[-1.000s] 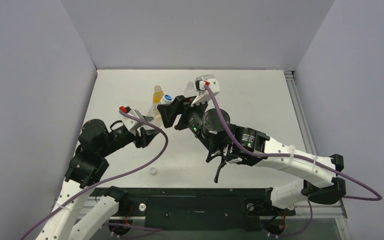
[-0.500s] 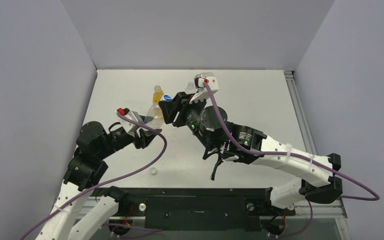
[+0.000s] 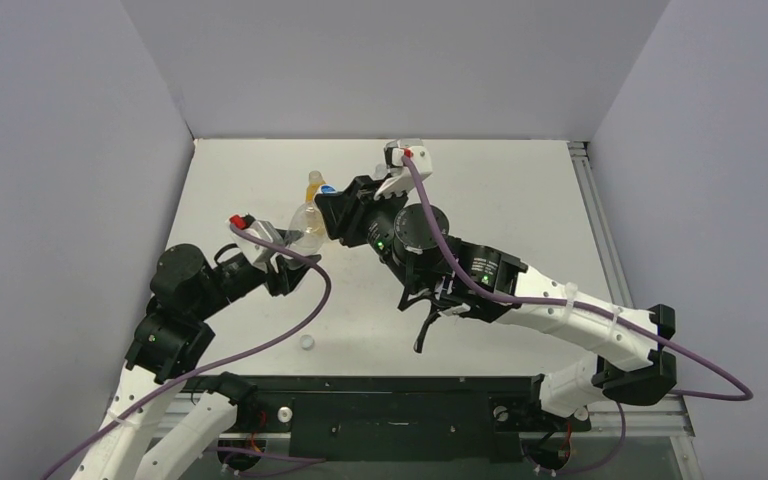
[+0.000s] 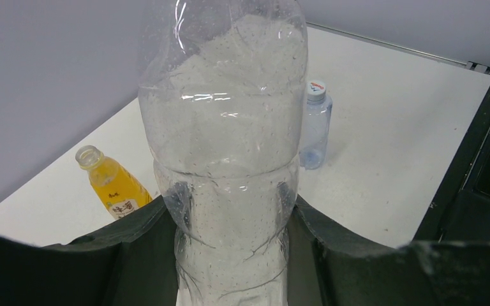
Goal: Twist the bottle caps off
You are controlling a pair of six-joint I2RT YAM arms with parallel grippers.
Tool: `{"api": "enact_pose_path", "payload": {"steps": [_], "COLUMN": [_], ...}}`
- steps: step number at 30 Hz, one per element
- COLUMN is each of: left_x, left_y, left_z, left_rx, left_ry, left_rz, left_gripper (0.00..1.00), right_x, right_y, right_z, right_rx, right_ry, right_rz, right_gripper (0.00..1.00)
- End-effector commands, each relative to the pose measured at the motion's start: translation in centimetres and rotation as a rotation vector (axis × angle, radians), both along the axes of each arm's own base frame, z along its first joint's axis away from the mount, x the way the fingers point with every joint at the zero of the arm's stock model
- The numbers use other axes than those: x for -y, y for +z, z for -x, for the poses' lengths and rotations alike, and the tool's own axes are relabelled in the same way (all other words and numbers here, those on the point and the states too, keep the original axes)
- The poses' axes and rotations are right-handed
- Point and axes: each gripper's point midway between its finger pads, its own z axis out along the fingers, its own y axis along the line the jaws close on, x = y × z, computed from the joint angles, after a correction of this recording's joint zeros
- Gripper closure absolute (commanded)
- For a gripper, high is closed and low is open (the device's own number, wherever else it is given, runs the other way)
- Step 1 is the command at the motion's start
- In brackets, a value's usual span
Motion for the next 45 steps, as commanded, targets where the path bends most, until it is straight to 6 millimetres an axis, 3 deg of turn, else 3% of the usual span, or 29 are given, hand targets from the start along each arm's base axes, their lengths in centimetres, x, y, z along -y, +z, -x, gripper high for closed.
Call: {"api": "enact_pose_path", "payload": {"steps": [1, 4, 9, 14, 17, 18, 19, 20, 26, 32, 36, 37, 40, 42, 45], "left_x": [0.5, 0.6, 1.4, 3.0, 3.7, 4.0, 4.2, 4.3, 4.9, 5.0, 4.9, 4.9, 4.8, 4.6, 3.9], "left_y": [1.9, 2.2, 3.6, 5.6, 6.6, 7.1, 7.2, 7.7, 8.6, 8.6, 8.3, 8.2, 7.7, 7.2, 6.4], "left_z": [0.6, 0.8, 2.2, 5.0, 6.5, 7.4, 7.7, 8.6, 11.6, 12.5, 12.1, 11.7, 10.3, 9.0, 6.2], "left_rx": [0.067, 0.067, 0.036, -0.053, -0.108, -0.128, -0.142, -0.163, -0.272, -0.3, -0.256, -0.237, -0.19, -0.151, -0.072], "left_ry": [-0.038, -0.051, -0.115, -0.272, -0.361, -0.409, -0.429, -0.471, -0.663, -0.723, -0.7, -0.678, -0.6, -0.524, -0.373], "left_rz": [0.024, 0.029, 0.093, 0.189, 0.231, 0.248, 0.255, 0.271, 0.296, 0.288, 0.279, 0.273, 0.254, 0.237, 0.205], "left_gripper": [0.73, 0.73, 0.73, 0.73, 0.73, 0.73, 0.73, 0.73, 0.74, 0.75, 0.78, 0.79, 0.8, 0.8, 0.8], "right_x": [-0.9, -1.1, -0.3, 0.3, 0.8, 0.6, 1.0, 1.0, 2.5, 3.4, 3.4, 3.6, 3.7, 3.9, 4.4], "right_y": [2.6, 2.6, 3.2, 3.5, 5.3, 4.6, 5.8, 5.3, 7.5, 7.7, 6.6, 6.9, 6.4, 6.4, 6.6], "right_z": [0.2, 0.4, 1.2, 3.1, 4.9, 5.3, 6.3, 6.7, 10.3, 12.6, 12.3, 12.2, 10.7, 10.3, 9.0], "right_rx": [0.017, 0.027, 0.084, 0.143, 0.197, 0.195, 0.234, 0.239, 0.357, 0.42, 0.408, 0.419, 0.374, 0.36, 0.357], "right_ry": [0.04, 0.061, 0.14, 0.294, 0.419, 0.447, 0.494, 0.516, 0.69, 0.82, 0.831, 0.818, 0.738, 0.708, 0.61], "right_rz": [-0.079, -0.071, -0.075, -0.12, -0.201, -0.204, -0.242, -0.244, -0.319, -0.308, -0.24, -0.23, -0.184, -0.159, -0.128], "right_gripper": [0.91, 1.0, 1.0, 1.0, 1.0, 1.0, 1.0, 1.0, 1.0, 1.0, 0.99, 0.96, 0.64, 0.53, 0.47]}}
